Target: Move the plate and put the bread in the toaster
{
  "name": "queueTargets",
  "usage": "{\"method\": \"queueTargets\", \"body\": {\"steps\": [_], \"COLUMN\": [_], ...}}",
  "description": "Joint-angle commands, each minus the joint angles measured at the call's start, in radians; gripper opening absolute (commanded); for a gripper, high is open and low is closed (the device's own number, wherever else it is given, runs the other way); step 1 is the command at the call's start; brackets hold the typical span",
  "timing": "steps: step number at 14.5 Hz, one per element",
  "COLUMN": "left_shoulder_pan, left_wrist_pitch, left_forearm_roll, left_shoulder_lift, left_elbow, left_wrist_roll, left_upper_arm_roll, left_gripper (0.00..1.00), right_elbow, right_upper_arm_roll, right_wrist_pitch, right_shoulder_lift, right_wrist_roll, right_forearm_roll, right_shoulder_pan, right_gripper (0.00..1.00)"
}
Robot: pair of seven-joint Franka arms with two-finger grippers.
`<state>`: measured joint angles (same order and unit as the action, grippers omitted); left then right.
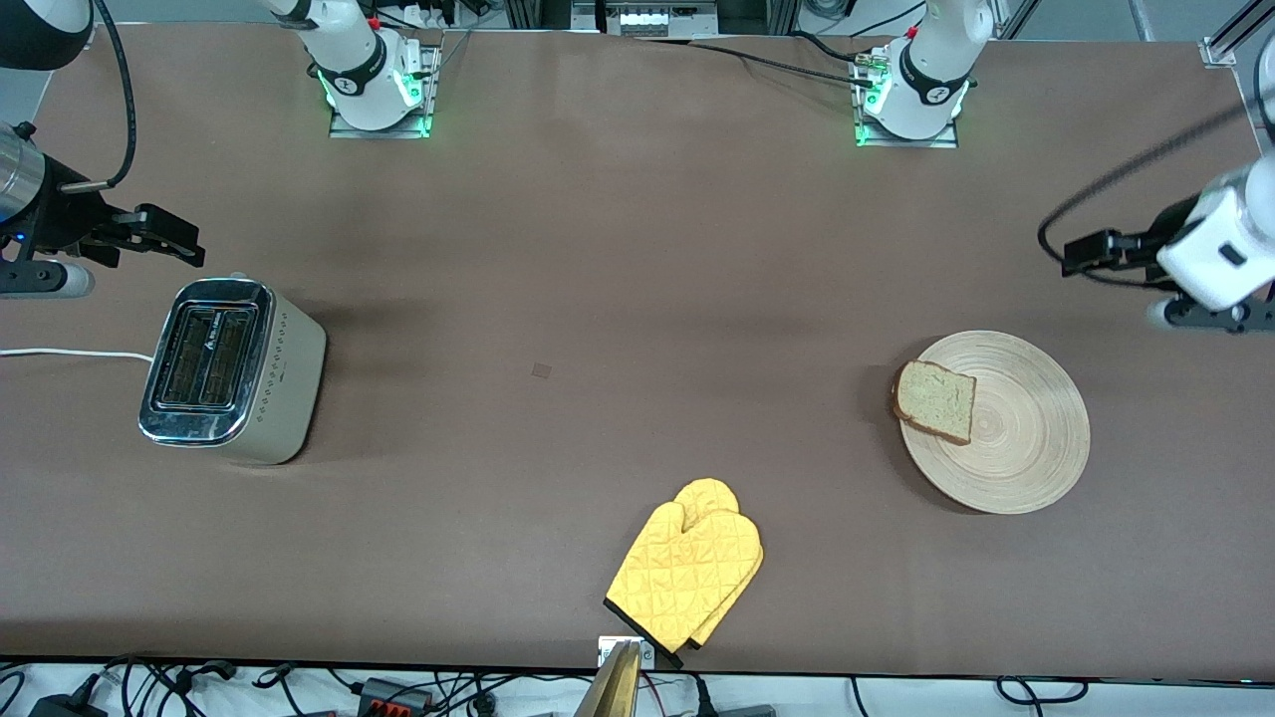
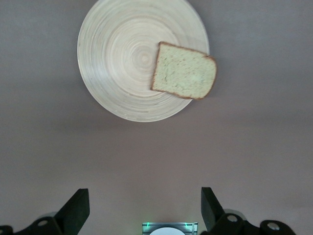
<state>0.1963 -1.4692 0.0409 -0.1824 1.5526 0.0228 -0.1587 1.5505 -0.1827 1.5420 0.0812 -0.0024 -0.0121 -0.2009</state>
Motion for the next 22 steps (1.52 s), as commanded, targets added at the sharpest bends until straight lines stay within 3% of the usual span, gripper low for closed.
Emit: {"method": "queueTargets", "body": {"steps": [1,4,6,10,14,21,22], "left_shoulder_pan": [0.126,0.23,0.349,0.489,0.551,0.549,0.549], "left_wrist_pitch": [0.02,-0.014,-0.092,-0.17,-0.18,-0.183,-0.183], "left_forearm_roll": [-0.013,-0.074,-0.203,-0.468,-0.741,-0.875,-0.875], "left_shoulder_lift": [-0.153,-0.302,-0.379,-0.541,-0.689,-0.834,-0.839], "left_elbow": [-0.11,-0.227,-0.232,-0.235,-0.233,-0.221,-0.223], "left_wrist_roll": [0.058,0.248,0.386,0.633,0.827,0.841,0.839], "left_upper_arm_roll": [-0.009,-0.007,-0.01,-0.009,-0.007,-0.007,-0.007], "left_gripper": [1.0,1.0,1.0,1.0,1.0,0.99,0.88], "right_elbow": [-0.007,-0.007,-0.007,-0.001,-0.004,-0.006,-0.004], "right_upper_arm_roll": [-0.003,-0.003,-0.001,-0.001,-0.003,-0.008,-0.008], "right_wrist_pitch": [-0.026,-0.075,-0.075,-0.086,-0.08,-0.077,-0.075], "right_shoulder_lift": [0.002,0.012,0.026,0.045,0.064,0.129,0.129], "right_wrist_roll": [-0.004,0.012,0.006,0.016,0.007,0.015,0.015], "right_forearm_roll": [-0.008,-0.005,-0.005,-0.005,-0.008,-0.019,-0.019], "right_shoulder_pan": [-0.008,-0.023,-0.023,-0.04,-0.037,-0.025,-0.026], "right_gripper": [1.0,1.0,1.0,1.0,1.0,1.0,1.0]}}
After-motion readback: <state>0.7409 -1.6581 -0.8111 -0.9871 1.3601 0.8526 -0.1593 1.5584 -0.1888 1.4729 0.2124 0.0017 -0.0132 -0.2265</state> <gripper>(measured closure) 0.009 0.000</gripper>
